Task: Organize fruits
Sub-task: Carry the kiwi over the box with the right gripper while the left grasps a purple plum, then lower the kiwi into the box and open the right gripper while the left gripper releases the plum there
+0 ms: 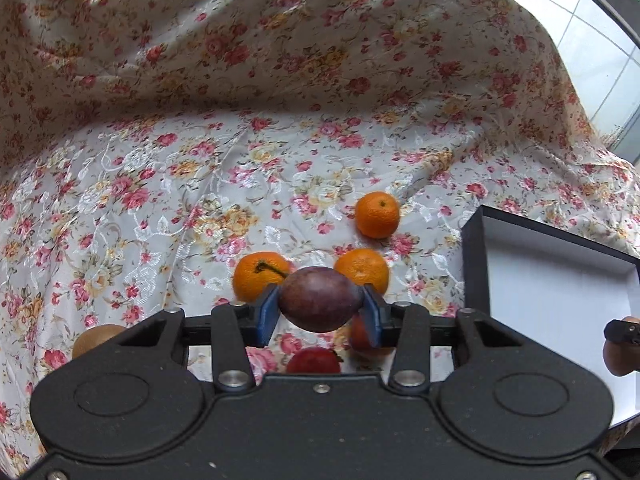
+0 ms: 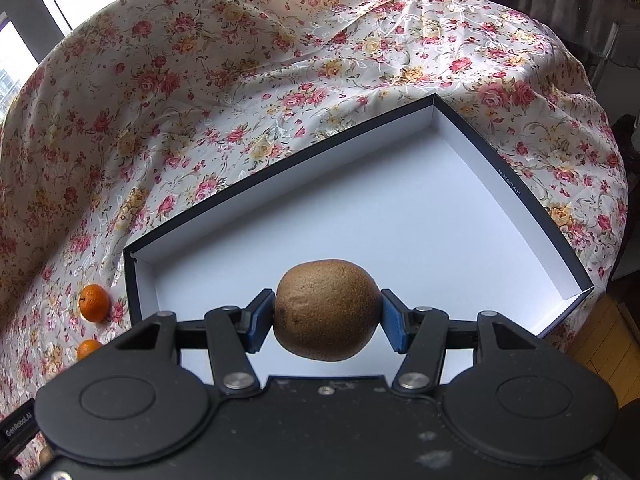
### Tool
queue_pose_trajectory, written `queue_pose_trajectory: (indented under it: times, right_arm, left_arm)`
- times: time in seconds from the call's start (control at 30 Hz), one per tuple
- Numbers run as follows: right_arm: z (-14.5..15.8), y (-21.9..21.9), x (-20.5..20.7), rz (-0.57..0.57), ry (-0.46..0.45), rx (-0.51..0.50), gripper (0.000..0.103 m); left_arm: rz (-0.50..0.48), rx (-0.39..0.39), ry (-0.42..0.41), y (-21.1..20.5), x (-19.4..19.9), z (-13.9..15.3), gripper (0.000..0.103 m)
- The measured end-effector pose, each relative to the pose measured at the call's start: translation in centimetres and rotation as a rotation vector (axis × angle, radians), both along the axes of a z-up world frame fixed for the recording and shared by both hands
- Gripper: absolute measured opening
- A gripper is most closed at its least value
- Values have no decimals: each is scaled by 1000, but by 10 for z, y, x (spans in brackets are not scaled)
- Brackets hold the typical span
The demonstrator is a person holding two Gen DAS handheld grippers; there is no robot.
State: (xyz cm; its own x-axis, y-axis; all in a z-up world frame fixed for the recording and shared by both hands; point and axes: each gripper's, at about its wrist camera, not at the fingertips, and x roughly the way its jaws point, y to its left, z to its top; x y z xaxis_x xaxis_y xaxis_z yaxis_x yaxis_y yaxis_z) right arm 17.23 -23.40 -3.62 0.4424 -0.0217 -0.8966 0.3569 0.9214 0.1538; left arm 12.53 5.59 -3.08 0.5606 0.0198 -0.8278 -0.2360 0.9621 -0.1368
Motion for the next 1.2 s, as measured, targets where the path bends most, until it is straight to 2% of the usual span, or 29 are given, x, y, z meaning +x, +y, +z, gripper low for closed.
queue_pose_trajectory:
  times: [0.13, 0.27, 0.43, 0.6, 0.7, 0.73, 0.87, 1.2]
  right_arm:
    - [2, -19, -8, -58, -31, -36, 59]
    - [18, -40, -21, -106, -123, -51, 58]
    - [14, -61, -26, -128, -110, -1, 58]
    - [6, -75, -29, -154, -79, 35, 58]
    - [1, -80, -28, -153, -58, 51, 58]
    - [0, -81, -28, -151, -54, 47, 58]
    - [1, -85, -32, -151, -48, 51, 58]
    - [5, -83, -35, -145, -13, 53, 58]
  left_arm:
    - [-138, -52, -10, -44, 2, 1, 51]
    - [-259, -104, 7, -86, 1, -4, 51]
    - [-344, -112, 22, -119, -2, -9, 51]
    - [-354, -103, 55, -136, 0, -15, 52]
    - [-365, -70, 47, -144, -2, -15, 66]
    - [-365, -56, 33, -146, -4, -14, 67]
    - [-366, -19, 1, -149, -8, -10, 68]
    - [-287, -6, -11, -131, -6, -9, 68]
